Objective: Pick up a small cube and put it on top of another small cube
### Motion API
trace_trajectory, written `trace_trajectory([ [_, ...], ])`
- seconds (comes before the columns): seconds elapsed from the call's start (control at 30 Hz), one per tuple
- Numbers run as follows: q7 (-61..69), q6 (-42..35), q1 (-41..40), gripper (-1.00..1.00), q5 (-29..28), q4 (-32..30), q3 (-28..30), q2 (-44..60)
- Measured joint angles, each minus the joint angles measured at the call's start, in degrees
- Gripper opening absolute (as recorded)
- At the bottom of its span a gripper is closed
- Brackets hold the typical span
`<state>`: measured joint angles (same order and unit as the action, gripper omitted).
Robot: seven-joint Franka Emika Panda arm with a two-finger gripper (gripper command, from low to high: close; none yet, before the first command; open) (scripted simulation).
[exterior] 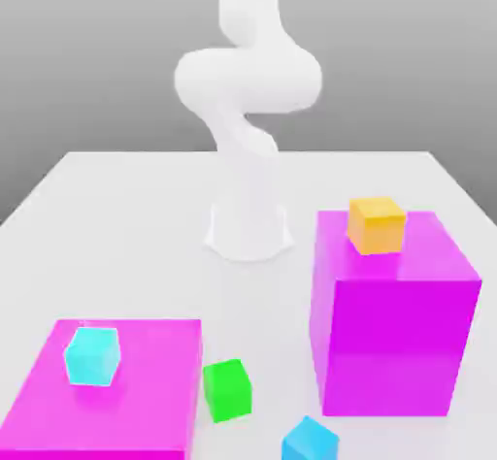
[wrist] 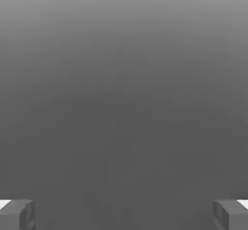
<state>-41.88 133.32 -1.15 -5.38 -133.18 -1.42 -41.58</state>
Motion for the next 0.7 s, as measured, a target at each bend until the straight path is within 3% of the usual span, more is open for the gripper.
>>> trace_trajectory([
  [0.37, 21.21, 5.41, -2.77, 0.0, -18.98, -5.76, -0.1, 19.91],
  [0.53, 34.04, 8.56, -2.89, 0.0, -22.85, -8.53, 2.18, 28.35],
  [0.7, 49.52, 12.96, -2.76, 0.0, -22.88, -11.67, 4.41, 35.87],
])
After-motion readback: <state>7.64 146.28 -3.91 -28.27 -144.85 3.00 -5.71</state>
